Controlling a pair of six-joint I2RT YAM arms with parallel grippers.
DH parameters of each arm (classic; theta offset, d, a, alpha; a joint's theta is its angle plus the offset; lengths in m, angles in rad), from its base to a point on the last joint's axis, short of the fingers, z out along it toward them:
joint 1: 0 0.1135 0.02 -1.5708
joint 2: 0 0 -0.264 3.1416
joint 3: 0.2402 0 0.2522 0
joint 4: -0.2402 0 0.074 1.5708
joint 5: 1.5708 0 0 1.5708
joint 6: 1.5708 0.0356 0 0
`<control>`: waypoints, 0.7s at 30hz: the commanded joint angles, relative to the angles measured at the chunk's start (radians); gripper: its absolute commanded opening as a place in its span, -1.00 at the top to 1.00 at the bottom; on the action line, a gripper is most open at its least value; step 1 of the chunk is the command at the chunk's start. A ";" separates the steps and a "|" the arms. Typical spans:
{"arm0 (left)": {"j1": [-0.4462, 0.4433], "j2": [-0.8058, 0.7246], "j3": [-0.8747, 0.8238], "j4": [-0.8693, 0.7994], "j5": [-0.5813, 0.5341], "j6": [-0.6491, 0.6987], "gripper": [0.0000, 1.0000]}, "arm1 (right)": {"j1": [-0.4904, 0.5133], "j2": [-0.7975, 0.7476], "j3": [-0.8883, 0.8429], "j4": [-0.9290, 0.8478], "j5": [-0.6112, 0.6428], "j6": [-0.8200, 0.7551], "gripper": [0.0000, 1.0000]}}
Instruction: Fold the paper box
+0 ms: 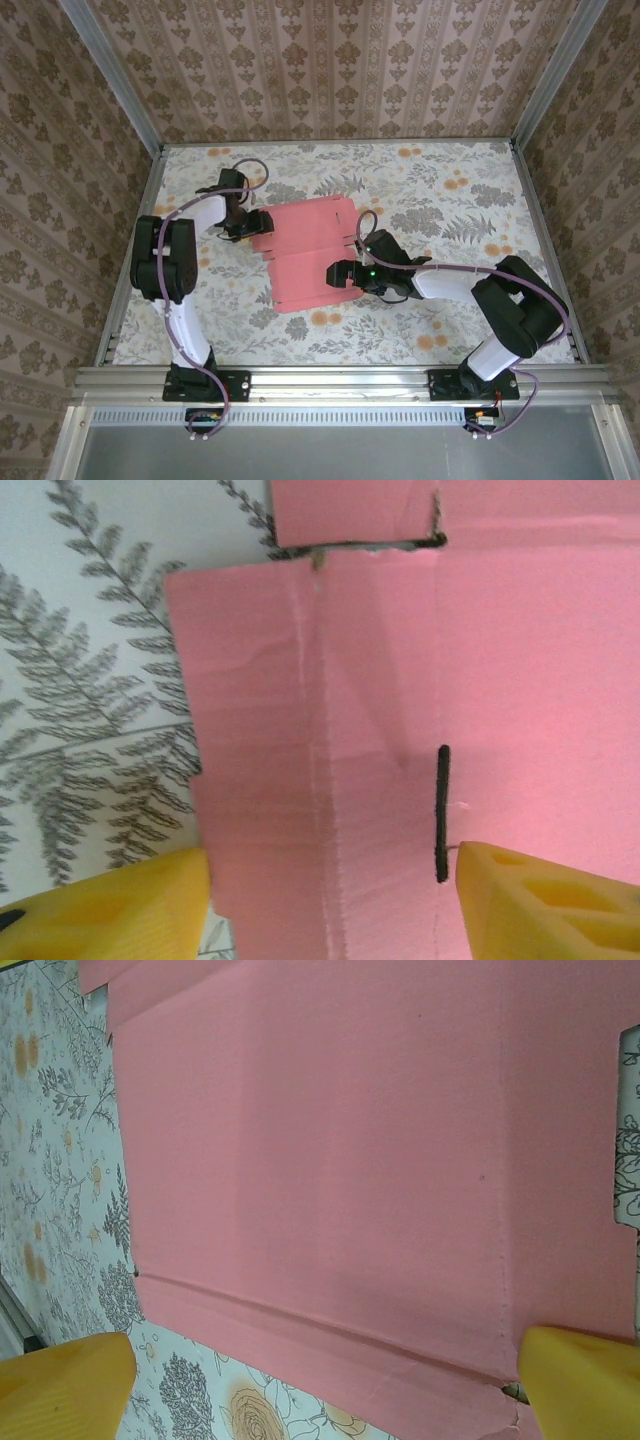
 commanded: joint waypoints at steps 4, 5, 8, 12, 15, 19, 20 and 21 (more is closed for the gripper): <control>-0.007 -0.005 0.007 0.006 0.050 -0.004 -0.15 | 0.007 0.026 -0.019 -0.011 0.020 0.005 -1.00; -0.008 -0.003 0.007 0.010 0.060 -0.005 -0.11 | 0.007 0.025 -0.020 -0.010 0.021 0.005 -1.00; -0.008 -0.003 0.005 0.018 0.081 -0.011 0.01 | 0.007 0.024 -0.022 -0.008 0.021 0.005 -1.00; -0.006 -0.024 -0.003 0.032 0.085 -0.022 0.16 | 0.007 0.026 -0.022 -0.009 0.023 0.007 -1.00; -0.005 -0.034 -0.004 0.032 0.089 -0.025 0.30 | 0.007 0.025 -0.022 -0.008 0.024 0.009 -1.00; -0.006 -0.053 -0.005 0.029 0.090 -0.034 0.56 | 0.007 0.020 -0.020 -0.008 0.024 0.012 -1.00; -0.006 -0.062 -0.007 0.029 0.085 -0.035 0.60 | 0.007 0.014 -0.020 -0.008 0.026 0.013 -1.00; -0.006 -0.073 -0.010 0.027 0.079 -0.035 0.66 | 0.007 0.010 -0.019 -0.010 0.025 0.012 -1.00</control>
